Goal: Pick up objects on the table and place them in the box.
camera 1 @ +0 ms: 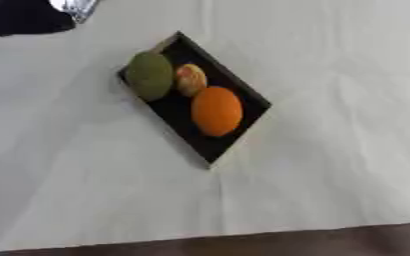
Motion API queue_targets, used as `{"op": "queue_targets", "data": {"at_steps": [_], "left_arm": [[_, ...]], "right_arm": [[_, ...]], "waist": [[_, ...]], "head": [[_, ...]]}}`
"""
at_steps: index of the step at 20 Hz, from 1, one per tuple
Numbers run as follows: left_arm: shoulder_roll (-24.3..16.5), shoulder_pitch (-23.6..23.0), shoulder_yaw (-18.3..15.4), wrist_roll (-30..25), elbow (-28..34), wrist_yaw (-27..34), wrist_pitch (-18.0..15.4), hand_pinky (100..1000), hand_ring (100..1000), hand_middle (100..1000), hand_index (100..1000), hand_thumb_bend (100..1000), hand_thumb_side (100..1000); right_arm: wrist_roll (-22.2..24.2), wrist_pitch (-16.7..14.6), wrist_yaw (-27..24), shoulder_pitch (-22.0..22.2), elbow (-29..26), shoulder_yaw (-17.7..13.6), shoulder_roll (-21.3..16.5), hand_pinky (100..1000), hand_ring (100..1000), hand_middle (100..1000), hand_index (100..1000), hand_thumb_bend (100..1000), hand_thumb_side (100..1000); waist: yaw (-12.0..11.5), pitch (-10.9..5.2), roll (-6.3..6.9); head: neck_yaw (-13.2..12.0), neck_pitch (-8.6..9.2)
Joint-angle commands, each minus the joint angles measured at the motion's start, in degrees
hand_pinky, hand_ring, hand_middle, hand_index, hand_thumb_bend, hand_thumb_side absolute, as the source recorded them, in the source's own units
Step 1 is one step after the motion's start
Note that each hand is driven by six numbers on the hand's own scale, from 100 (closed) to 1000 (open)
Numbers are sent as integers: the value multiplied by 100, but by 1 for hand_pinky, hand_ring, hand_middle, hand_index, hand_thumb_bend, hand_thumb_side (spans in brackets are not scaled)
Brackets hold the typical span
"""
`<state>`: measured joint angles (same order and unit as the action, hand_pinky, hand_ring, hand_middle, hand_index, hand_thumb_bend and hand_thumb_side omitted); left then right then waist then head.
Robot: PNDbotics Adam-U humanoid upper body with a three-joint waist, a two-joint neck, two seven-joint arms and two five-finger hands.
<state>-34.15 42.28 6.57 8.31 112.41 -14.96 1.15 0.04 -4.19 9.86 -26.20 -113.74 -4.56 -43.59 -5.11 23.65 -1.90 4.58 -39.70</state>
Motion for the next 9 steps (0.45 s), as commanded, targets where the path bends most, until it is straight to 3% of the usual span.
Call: {"op": "queue_targets", "data": {"at_steps": [1, 9], "left_arm": [[-133, -263, -378, 786, 212, 429, -438, 718, 686, 730, 806, 304, 502], [167, -1335, -976, 1836, 218, 728, -1006, 699, 667, 716, 810, 310, 526]], "right_arm": [[-75, -14, -54, -37, -85, -118, -116, 911, 770, 670, 783, 100, 320], [-269, -75, -123, -22, -85, -205, -16, 911, 762, 663, 780, 100, 323]], "waist": [[-27, -127, -14], [-88, -126, -98]], "head": [[35, 77], [45, 211]]}}
